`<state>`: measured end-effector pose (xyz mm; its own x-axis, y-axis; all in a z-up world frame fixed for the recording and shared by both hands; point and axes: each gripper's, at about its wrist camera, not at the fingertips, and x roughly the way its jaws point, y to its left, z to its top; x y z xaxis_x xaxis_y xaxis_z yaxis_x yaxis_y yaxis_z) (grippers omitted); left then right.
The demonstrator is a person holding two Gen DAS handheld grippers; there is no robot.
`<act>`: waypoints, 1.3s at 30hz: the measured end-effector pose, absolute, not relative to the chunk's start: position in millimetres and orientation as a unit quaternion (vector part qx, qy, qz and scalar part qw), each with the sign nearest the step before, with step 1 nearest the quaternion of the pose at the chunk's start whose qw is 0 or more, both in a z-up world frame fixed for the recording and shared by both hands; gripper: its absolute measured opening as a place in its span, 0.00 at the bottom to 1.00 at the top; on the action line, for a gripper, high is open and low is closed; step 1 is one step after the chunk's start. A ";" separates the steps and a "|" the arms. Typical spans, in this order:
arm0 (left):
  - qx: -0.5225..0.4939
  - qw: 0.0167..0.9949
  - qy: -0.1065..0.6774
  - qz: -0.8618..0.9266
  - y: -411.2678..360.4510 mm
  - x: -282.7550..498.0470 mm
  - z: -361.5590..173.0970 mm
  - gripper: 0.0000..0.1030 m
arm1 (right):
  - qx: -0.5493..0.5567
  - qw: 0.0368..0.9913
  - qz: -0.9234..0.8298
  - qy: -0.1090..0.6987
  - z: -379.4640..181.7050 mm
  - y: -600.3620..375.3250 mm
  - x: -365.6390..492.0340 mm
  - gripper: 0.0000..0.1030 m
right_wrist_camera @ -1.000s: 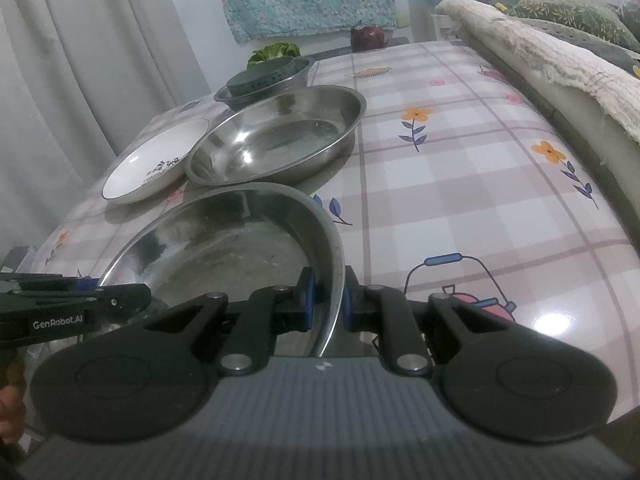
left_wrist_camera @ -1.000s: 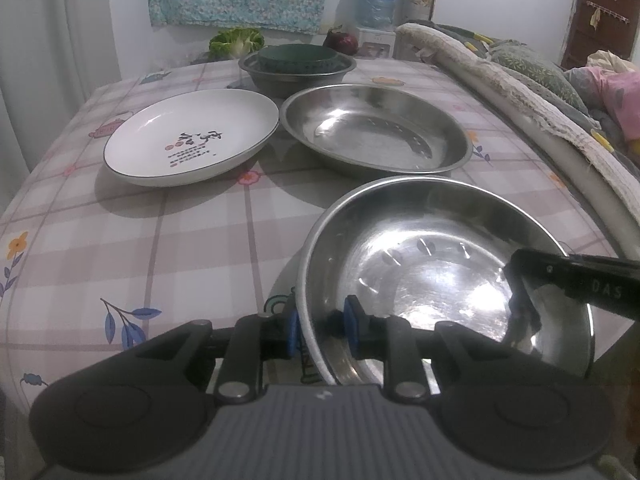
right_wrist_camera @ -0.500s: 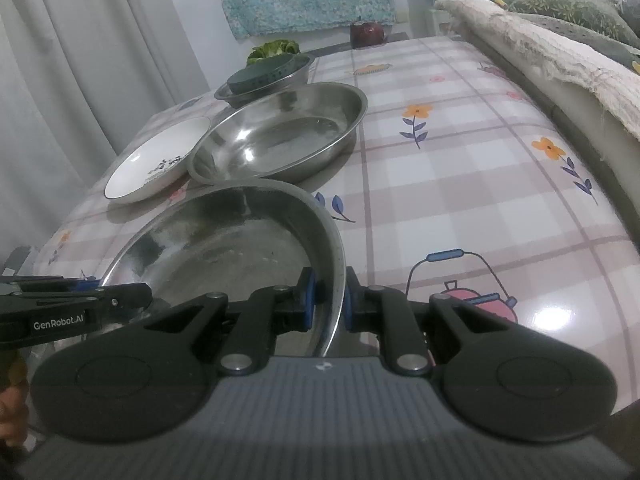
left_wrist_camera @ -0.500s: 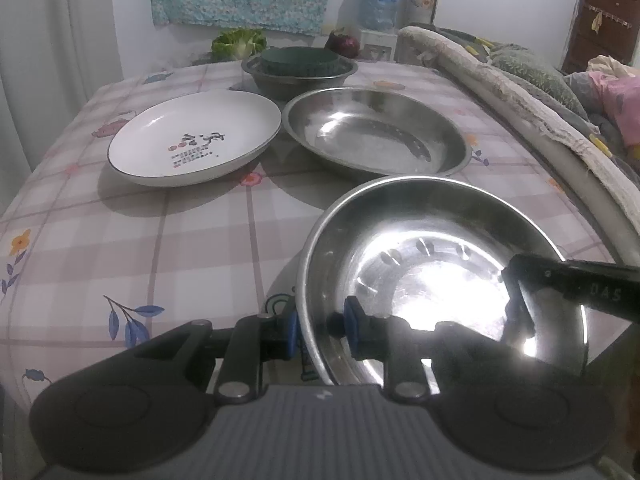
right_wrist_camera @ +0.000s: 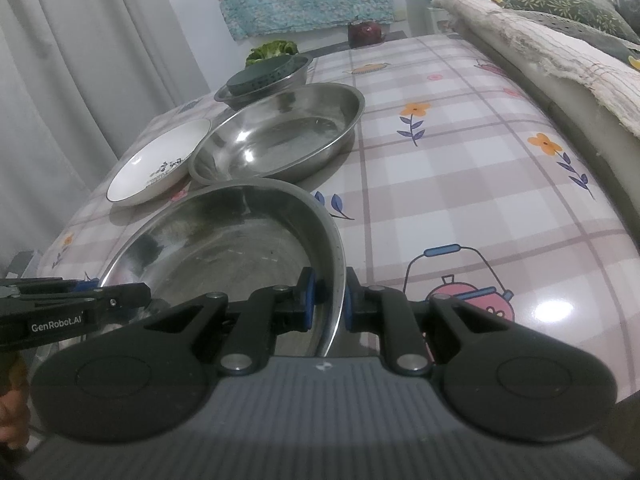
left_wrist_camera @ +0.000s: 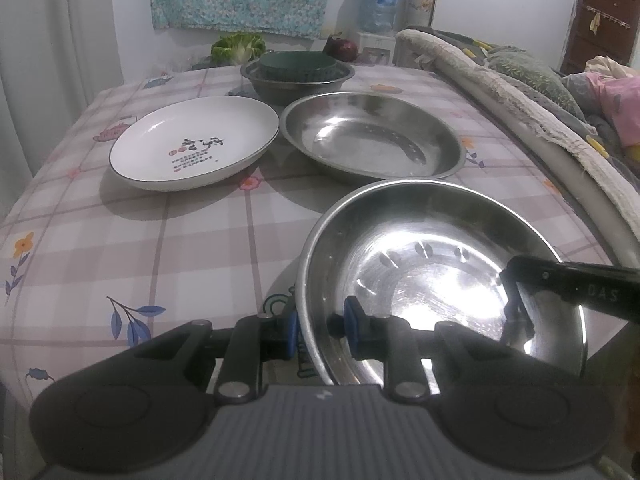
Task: Organize plates and bowls
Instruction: 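Carry the held steel plate with both tools over the other steel plate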
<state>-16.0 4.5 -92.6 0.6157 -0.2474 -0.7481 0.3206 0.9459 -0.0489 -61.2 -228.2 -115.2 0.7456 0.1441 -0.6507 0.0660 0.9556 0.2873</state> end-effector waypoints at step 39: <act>0.051 0.915 0.357 -0.179 -13.3 13.1 -41.2 0.23 | 0.162 0.936 0.007 0.312 -69.2 -243.9 -43.0 0.14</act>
